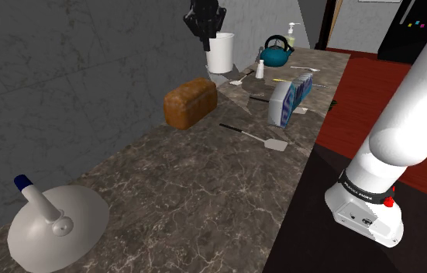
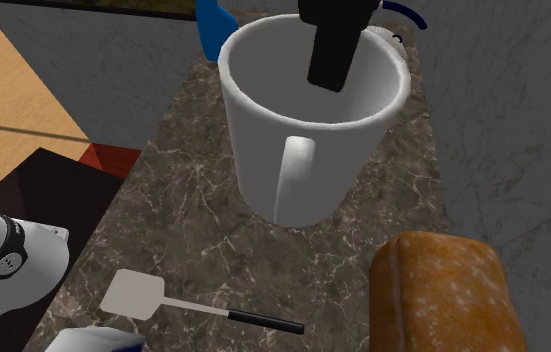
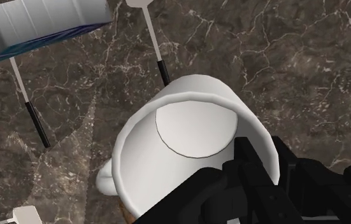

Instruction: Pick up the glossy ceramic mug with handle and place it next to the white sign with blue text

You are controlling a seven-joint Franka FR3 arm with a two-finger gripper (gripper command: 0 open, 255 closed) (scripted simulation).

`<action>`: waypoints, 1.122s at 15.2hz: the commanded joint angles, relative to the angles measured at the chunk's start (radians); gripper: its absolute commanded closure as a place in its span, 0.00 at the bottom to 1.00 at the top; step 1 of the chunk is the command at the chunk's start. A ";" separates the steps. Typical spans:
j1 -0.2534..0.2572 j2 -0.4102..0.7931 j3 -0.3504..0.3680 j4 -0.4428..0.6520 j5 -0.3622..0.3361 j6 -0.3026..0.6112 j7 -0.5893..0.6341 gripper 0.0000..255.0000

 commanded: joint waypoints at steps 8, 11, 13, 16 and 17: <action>-0.100 0.057 -0.098 0.062 -0.032 0.002 -0.201 1.00; -0.132 0.094 -0.127 0.107 -0.045 -0.004 -0.264 1.00; -0.152 0.124 -0.145 0.146 -0.053 -0.010 -0.305 1.00; -0.182 0.178 -0.170 0.216 -0.066 -0.023 -0.364 1.00; -0.192 0.199 -0.178 0.244 -0.070 -0.030 -0.383 1.00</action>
